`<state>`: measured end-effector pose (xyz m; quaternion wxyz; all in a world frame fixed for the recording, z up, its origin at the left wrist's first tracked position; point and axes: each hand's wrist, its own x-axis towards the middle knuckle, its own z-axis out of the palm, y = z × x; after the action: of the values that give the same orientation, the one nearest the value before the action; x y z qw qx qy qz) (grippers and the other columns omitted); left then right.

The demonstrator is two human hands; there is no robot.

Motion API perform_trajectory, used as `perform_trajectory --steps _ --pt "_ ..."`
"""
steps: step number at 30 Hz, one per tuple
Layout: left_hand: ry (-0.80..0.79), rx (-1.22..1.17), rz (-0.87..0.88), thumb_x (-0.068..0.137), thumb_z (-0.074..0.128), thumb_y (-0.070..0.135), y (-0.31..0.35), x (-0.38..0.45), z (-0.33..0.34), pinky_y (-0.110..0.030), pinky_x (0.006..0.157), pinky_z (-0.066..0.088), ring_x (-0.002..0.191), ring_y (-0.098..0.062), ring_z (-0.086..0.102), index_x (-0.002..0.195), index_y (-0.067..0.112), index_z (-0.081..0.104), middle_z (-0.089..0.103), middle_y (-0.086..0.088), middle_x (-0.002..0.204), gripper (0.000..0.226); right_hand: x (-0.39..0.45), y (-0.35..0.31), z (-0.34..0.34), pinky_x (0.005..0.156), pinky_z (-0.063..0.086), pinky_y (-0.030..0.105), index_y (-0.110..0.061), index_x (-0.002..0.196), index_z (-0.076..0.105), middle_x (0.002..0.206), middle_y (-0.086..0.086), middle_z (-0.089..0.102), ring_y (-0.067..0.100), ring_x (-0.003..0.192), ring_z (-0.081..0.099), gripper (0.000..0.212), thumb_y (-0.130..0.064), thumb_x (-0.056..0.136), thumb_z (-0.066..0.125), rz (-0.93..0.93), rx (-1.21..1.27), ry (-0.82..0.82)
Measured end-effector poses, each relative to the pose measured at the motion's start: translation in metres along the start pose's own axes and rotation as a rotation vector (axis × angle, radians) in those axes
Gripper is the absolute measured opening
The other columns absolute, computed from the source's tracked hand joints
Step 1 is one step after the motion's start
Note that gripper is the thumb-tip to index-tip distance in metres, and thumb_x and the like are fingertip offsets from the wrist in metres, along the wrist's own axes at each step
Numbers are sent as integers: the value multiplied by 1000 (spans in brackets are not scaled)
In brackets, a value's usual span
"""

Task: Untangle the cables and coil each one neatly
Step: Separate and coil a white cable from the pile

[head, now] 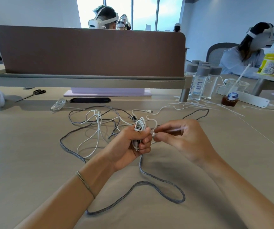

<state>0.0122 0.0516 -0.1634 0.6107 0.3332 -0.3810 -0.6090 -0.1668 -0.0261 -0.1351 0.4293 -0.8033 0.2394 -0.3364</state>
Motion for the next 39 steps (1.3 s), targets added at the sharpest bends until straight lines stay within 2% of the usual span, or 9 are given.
perform_trajectory --steps 3,9,15,22,27,30,34,36,39 --pt "18 60 22 90 59 12 -3 1 1 -24 53 30 53 -12 36 72 11 54 44 -6 65 19 -1 -2 7 80 60 26 -15 88 82 78 -2 79 11 78 76 10 -7 88 75 -17 -8 -4" --pt "17 140 73 93 58 14 -7 1 2 -24 54 31 54 -11 39 84 6 54 46 -6 67 13 1 2 14 76 60 33 -13 82 80 71 3 76 18 72 74 7 -11 87 76 15 -1 81" --pt "63 267 117 94 58 16 -9 1 4 -24 54 34 56 -13 40 103 2 53 47 -8 69 18 3 6 13 69 58 28 -8 82 80 66 10 74 22 63 70 7 -7 87 76 75 68 57" --pt "203 403 152 98 59 9 -10 1 4 -24 51 32 55 -14 35 83 6 56 43 -7 67 16 3 6 10 75 59 26 -12 80 79 69 3 77 19 71 76 7 -12 87 77 49 36 15" --pt "219 280 120 97 60 11 -3 0 0 -24 51 31 53 -14 35 83 3 56 45 -6 61 16 3 4 -3 86 58 26 -1 102 76 91 13 80 25 93 77 24 14 85 68 69 225 -184" --pt "161 149 75 89 65 11 1 -1 2 -21 49 34 52 -13 37 83 5 54 46 -4 61 14 3 3 -12 87 56 28 4 105 73 94 21 78 34 93 76 19 3 90 62 13 369 -219" --pt "95 51 46 85 60 16 1 -1 6 -22 50 28 51 -12 35 79 8 56 45 -4 62 11 4 1 -15 77 56 32 0 87 77 73 21 73 35 72 71 25 -20 89 62 -23 396 -151" --pt "70 17 30 85 58 15 0 -1 8 -23 51 26 51 -12 34 77 9 57 44 -3 62 11 5 2 -13 71 55 35 3 76 72 59 11 67 31 60 62 31 -23 91 63 -37 264 -120" --pt "28 -57 -2 88 57 15 0 -1 7 -22 51 27 51 -11 34 77 10 58 44 -2 63 12 5 5 -9 68 50 38 3 69 66 55 12 58 24 53 54 36 -21 95 66 -18 178 -131"
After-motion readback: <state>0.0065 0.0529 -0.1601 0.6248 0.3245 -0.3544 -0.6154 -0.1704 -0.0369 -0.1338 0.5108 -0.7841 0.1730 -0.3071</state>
